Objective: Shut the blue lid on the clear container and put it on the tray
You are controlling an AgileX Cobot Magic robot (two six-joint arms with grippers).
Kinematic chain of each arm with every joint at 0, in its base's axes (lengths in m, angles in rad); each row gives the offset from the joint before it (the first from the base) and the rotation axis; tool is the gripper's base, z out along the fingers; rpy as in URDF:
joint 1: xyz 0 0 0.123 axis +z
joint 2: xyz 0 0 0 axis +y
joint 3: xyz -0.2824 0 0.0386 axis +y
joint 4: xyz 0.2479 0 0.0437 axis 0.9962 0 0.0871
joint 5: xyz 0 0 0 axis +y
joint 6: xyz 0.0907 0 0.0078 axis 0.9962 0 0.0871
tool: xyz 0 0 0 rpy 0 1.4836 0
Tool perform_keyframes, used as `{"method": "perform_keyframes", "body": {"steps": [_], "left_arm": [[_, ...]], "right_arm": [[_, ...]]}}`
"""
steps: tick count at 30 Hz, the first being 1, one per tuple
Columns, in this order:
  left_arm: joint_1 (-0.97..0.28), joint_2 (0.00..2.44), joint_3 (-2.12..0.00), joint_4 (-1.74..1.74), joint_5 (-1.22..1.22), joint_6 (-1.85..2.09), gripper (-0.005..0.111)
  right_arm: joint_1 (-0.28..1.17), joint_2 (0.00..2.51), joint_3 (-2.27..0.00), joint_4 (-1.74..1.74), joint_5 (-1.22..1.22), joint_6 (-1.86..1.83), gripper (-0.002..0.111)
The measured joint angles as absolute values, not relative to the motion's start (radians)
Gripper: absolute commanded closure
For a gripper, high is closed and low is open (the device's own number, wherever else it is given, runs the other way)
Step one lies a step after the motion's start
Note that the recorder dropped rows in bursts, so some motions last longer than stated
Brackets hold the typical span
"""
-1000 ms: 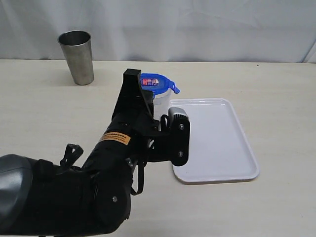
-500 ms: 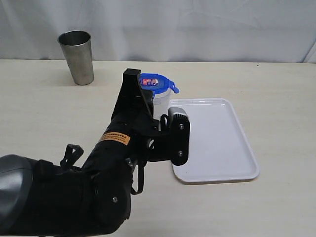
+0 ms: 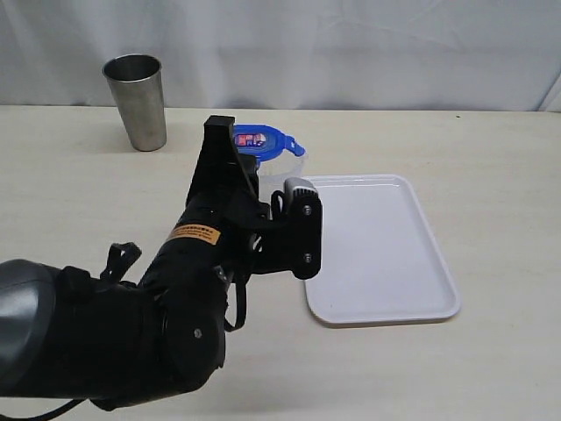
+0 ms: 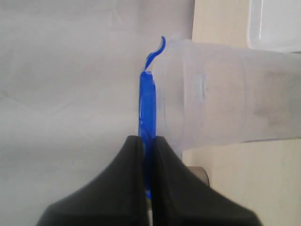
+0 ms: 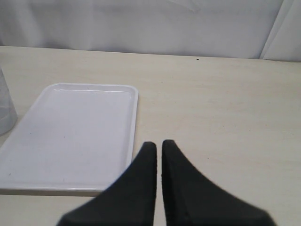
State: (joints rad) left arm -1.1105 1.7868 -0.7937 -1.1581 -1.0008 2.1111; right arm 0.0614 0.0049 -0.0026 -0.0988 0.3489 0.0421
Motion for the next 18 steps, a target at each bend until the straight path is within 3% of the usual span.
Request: {"method": "perform_keyframes", "body": {"steps": [18], "left_arm": [[-1.106,1.787,-0.794,-1.136,-0.963,2.111,0.107]], "right_arm": [[0.061,0.005,-0.003,-0.099,0.349,0.042,0.104]]}}
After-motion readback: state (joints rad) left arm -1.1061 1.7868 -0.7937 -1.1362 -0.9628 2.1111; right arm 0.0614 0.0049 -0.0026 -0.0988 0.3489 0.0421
